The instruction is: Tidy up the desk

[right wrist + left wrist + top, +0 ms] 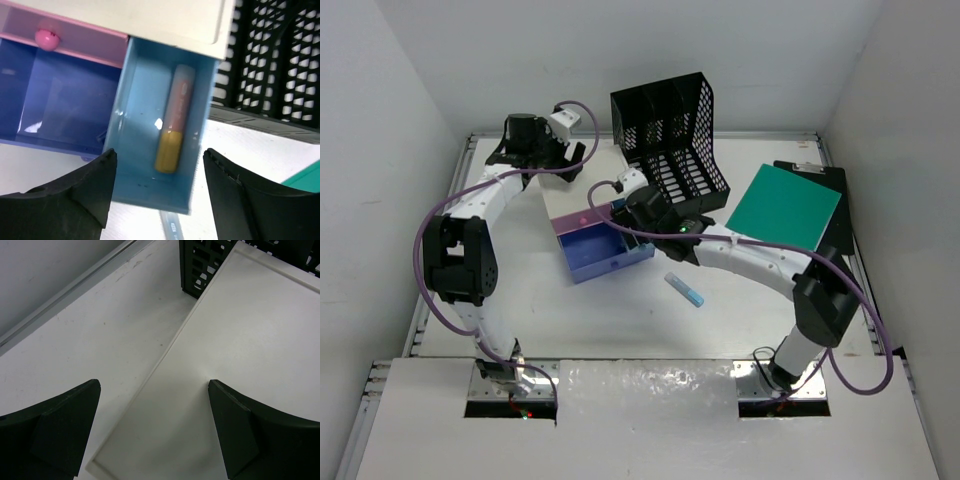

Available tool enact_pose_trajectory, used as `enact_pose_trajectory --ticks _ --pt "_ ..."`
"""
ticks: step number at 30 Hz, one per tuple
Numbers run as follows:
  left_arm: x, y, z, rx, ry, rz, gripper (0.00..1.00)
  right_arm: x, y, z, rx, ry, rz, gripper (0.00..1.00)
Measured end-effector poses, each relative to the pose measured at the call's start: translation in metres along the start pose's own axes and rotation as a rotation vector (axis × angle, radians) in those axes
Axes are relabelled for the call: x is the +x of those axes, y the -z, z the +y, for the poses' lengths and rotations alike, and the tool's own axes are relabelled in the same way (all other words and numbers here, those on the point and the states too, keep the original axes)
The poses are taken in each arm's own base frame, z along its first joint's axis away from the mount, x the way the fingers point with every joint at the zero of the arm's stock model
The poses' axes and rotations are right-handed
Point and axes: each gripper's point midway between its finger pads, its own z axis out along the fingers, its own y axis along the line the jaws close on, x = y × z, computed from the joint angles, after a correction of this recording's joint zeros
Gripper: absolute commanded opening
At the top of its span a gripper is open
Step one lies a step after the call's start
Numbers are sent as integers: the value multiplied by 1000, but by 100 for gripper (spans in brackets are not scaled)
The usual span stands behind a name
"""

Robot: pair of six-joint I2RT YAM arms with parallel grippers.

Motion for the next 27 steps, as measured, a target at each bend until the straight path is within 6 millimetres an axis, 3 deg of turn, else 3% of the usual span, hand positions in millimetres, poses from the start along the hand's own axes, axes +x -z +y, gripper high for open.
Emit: enact_pose_trajectory --ticks 4,8,12,15,20,22,24,27 --pt "0 0 0 0 0 0 88 -16 21 -10 7 13 -38 71" --pt "0 0 0 1 0 -1 88 -38 64 -29 19 1 -146 76" --pt "-1 0 -1 4 0 -2 88 -30 94 -42 -8 5 -183 82" --pt "0 0 -1 5 0 -2 88 5 97 -41 -75 25 -129 84" --pt "-1 0 -2 10 2 0 88 96 88 -29 -173 58 60 85" --pt "-1 0 -2 10 3 2 88 123 86 -25 -200 65 117 85" --pt "0 0 -2 11 4 4 88 140 85 -23 -212 66 152 85" --pt "0 0 -2 12 5 5 88 149 77 -24 -214 60 181 84"
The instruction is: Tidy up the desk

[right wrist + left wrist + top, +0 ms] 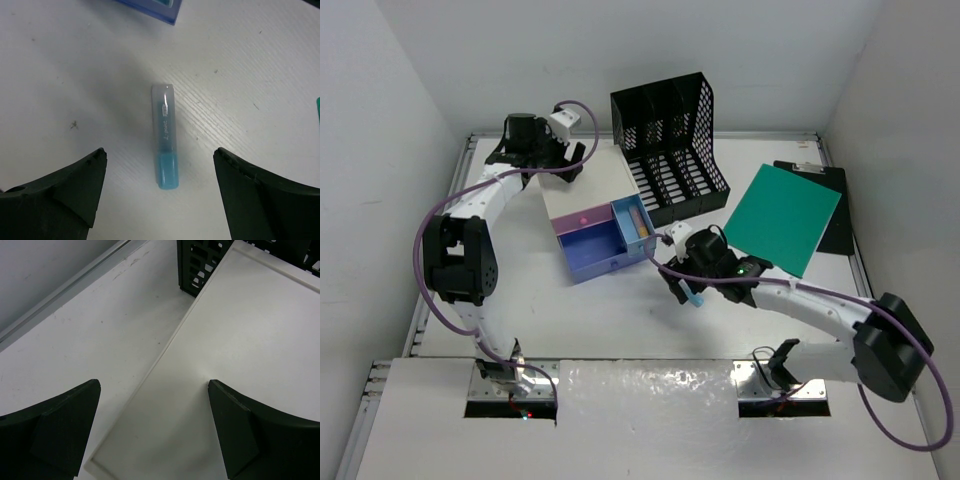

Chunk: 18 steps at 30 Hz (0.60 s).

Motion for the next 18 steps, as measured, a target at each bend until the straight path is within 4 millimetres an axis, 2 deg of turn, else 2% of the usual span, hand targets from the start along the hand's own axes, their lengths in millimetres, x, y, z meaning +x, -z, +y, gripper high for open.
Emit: enact_pose_trajectory --ticks 7,14,17,18 --pt "1 1 0 1 5 6 88 25 -39 3 -19 -7 102 80" --pt "1 1 0 1 3 7 88 33 -53 0 -8 -15 129 72" --pt "1 1 0 1 1 7 88 31 -56 0 -8 -40 107 62" --pt "1 1 0 1 1 6 88 33 -57 1 -10 -48 102 53"
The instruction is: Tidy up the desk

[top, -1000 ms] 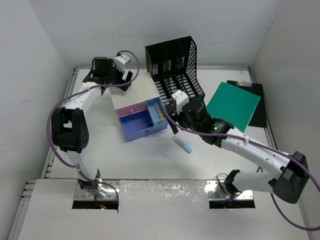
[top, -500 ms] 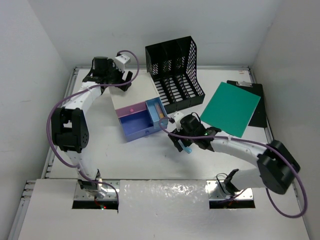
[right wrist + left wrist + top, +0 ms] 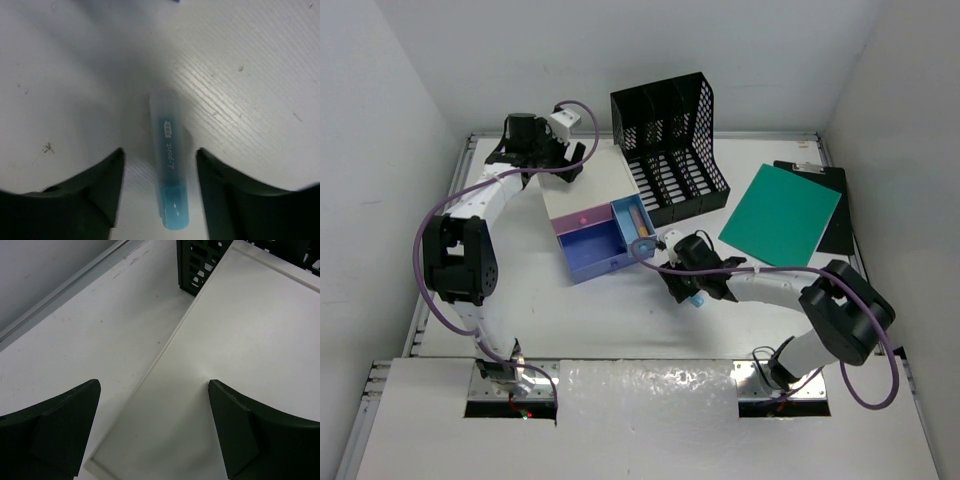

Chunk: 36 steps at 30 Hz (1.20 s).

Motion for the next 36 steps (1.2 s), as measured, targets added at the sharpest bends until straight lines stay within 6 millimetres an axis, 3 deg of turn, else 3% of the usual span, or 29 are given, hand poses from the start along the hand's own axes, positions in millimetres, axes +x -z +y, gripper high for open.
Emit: enact_pose_trajectory --ticks 4,6,10,11,15,18,22,26,29,32,33,36 --pt "0 0 0 0 0 0 88 17 -7 3 -13 -39 27 31" --pt "0 0 0 1 0 0 88 13 -10 5 -23 -52 7 28" --pt "0 0 0 0 0 1 88 11 -11 4 -21 -67 -5 9" --pt "0 0 0 0 -1 0 88 11 -11 3 -19 -68 -4 0" --pt "0 0 0 1 0 0 88 15 -5 3 -17 -67 8 0" --pt "0 0 0 1 0 0 88 10 15 0 -8 -58 -26 0" --pt "0 0 0 1 0 1 88 -49 65 -9 22 -34 -266 0" --pt "0 1 0 3 2 3 88 -137 121 -18 64 -15 -556 0" --pt "0 1 -1 5 4 9 88 -197 145 -21 85 -3 -694 0" --pt "1 2 -1 6 6 12 88 -251 141 -21 91 7 -761 0" --pt "1 2 -1 7 6 13 88 -258 137 -20 89 8 -770 0" --pt "1 2 -1 7 6 13 88 -268 96 -18 85 11 -714 0"
